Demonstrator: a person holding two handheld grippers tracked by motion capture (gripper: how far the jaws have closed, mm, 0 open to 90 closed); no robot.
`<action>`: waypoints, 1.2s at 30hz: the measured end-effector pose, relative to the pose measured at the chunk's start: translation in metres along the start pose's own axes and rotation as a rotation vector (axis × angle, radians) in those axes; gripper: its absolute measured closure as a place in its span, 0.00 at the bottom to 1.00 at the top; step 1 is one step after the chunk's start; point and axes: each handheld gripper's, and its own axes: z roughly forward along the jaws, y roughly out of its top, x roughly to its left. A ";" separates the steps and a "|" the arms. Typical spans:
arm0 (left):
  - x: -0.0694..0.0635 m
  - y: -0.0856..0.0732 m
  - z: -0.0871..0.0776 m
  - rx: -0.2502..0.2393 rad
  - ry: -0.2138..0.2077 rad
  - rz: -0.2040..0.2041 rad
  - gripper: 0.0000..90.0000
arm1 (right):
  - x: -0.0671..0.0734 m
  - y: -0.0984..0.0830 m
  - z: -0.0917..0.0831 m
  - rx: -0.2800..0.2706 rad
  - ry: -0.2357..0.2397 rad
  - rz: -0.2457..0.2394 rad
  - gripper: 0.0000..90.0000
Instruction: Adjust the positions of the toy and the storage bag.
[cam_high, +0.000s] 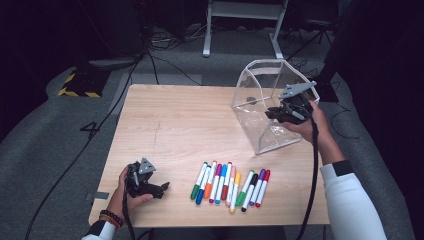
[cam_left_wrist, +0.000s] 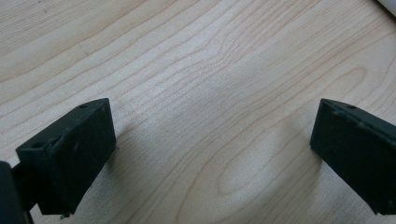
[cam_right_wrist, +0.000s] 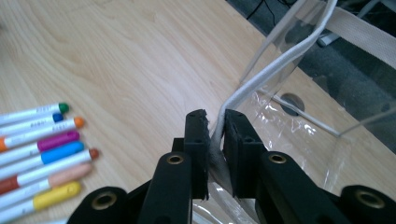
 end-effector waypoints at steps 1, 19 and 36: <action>0.000 0.000 0.000 0.000 0.000 -0.001 0.01 | -0.001 -0.008 -0.007 0.016 -0.005 -0.012 0.90; 0.000 0.000 0.000 0.002 0.002 0.000 0.01 | -0.024 0.022 0.010 0.086 -0.170 0.213 0.48; 0.000 0.000 -0.001 0.003 0.003 0.000 0.01 | -0.021 0.015 0.028 0.073 -0.033 0.081 0.98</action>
